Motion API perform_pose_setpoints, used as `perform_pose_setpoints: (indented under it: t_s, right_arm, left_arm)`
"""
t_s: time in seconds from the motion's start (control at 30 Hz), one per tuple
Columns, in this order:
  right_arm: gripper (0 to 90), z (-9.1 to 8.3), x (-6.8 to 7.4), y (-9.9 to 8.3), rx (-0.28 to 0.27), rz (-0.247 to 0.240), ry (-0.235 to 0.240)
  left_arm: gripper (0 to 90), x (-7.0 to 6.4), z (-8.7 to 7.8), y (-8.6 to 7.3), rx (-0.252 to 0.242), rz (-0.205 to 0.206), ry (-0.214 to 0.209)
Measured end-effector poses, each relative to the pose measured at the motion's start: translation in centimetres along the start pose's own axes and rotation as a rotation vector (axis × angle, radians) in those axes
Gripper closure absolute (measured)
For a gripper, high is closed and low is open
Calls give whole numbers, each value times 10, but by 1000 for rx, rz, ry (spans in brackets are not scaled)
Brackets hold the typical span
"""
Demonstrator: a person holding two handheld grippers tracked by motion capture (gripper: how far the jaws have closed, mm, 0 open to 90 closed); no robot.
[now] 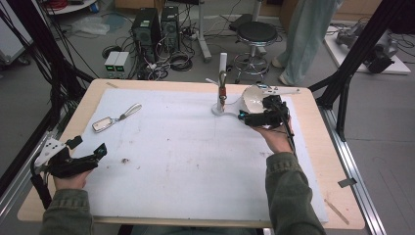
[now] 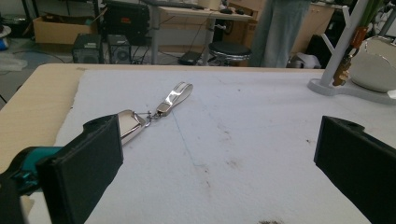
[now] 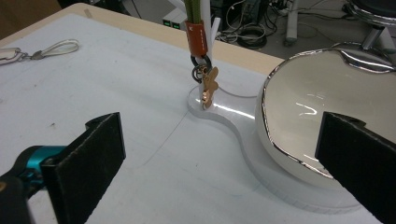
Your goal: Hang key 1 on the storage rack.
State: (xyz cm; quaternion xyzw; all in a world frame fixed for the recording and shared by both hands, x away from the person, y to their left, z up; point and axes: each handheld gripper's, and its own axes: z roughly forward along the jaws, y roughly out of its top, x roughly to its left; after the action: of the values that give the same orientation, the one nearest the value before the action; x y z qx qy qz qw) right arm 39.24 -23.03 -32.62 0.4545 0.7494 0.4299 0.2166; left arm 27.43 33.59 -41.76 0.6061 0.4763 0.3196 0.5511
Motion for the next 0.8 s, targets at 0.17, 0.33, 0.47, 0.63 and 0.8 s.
perform_pose_setpoints:
  t_s: [0.17,0.33,0.47,0.63,0.8]
  right_arm:
    - [6,-8,1,-9,-14,-1,3]
    - [5,-14,3,-16,-25,-8,8]
    - [5,-18,5,-20,-25,-13,8]
    - [6,-25,10,-27,-41,-25,10]
    - [6,-29,13,-36,-48,-30,10]
  left_arm:
    - [17,0,0,0,0,-1,-1]
    - [17,0,1,0,1,-1,0]
    - [17,0,1,0,1,-1,0]
    - [17,-1,1,0,1,0,-1]
    - [17,-1,1,0,2,0,-1]
